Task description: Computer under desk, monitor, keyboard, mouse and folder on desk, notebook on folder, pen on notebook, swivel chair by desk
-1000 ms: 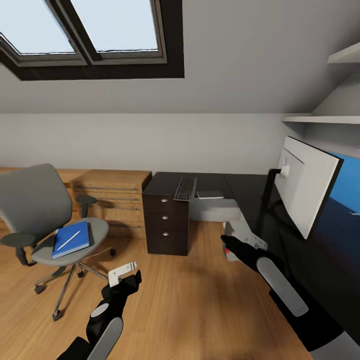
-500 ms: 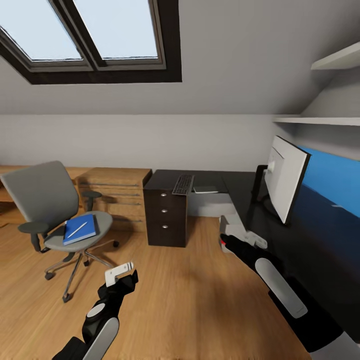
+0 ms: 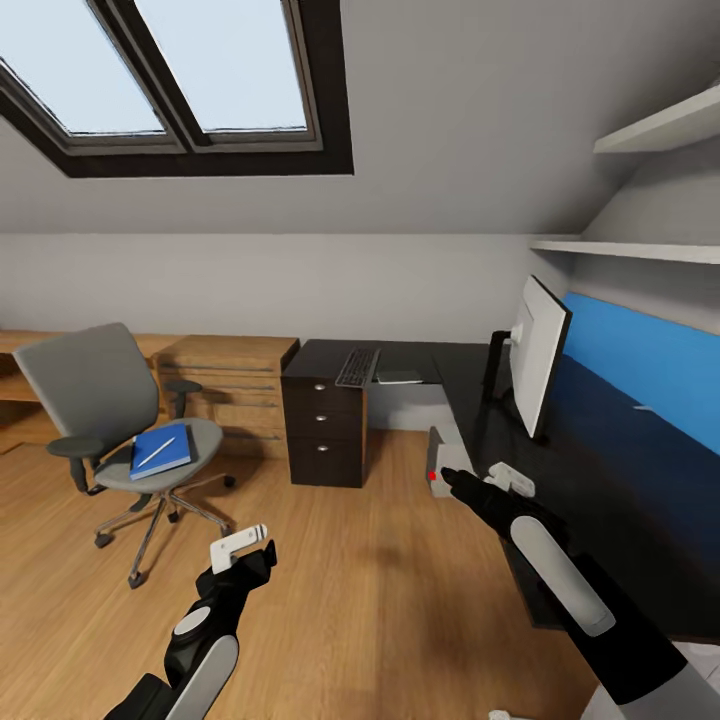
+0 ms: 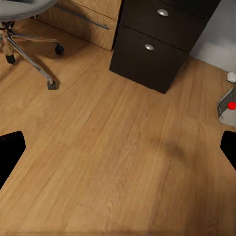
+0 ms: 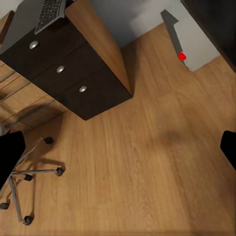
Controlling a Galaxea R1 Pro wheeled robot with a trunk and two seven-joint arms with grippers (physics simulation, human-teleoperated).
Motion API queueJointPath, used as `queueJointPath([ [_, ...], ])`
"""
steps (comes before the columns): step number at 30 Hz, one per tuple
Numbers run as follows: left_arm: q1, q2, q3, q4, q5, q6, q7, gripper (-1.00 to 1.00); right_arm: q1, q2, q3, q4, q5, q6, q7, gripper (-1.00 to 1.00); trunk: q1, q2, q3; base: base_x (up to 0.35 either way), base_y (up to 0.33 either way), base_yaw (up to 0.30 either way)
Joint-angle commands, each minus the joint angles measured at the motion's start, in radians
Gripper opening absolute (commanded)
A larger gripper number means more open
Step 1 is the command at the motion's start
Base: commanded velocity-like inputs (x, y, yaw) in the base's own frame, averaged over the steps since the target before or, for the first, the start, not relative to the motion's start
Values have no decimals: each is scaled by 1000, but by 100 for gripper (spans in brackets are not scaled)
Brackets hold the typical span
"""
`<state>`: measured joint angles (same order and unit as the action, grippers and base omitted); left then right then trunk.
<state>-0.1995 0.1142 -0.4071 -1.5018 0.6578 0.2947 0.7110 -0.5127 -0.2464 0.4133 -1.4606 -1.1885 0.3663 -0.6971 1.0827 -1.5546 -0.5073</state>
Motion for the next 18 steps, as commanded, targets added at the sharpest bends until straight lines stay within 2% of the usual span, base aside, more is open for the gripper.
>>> queueJointPath([
  [1,-1,1,-2,-2,5,3,8,100,-1,-1,1,-1,-5,2,-7,100,-4,7,2,-27,-17,0],
  [4,-1,1,-2,-2,5,3,8,100,-1,-2,1,-2,-5,2,-7,100,-16,28,11,-18,-11,0],
  [8,-1,1,-2,-1,5,3,8,100,-1,-2,1,-2,-4,2,-6,100,-16,28,11,-7,-4,0],
  [11,-1,2,-2,1,3,3,8,100,-1,-6,6,-5,17,3,-4,100,-16,28,11,0,0,0],
  [12,-1,2,-2,1,2,3,8,100,-1,-7,15,-9,44,4,-3,100,-16,28,11,0,-39,0],
  [13,-1,2,-2,1,-1,3,8,100,-1,-7,49,-13,125,3,-3,100,-16,28,11,0,-189,0],
  [15,-1,2,-2,1,-1,3,8,100,-1,-5,64,-14,169,3,-3,100,-16,28,11,0,-223,0],
  [17,-1,2,-2,2,-2,3,8,100,-1,-3,82,-13,247,3,-2,100,-16,28,11,0,-272,0],
  [18,-1,2,-2,2,-2,3,8,100,-1,-2,86,-13,262,3,-2,100,-16,28,11,0,-293,0],
])
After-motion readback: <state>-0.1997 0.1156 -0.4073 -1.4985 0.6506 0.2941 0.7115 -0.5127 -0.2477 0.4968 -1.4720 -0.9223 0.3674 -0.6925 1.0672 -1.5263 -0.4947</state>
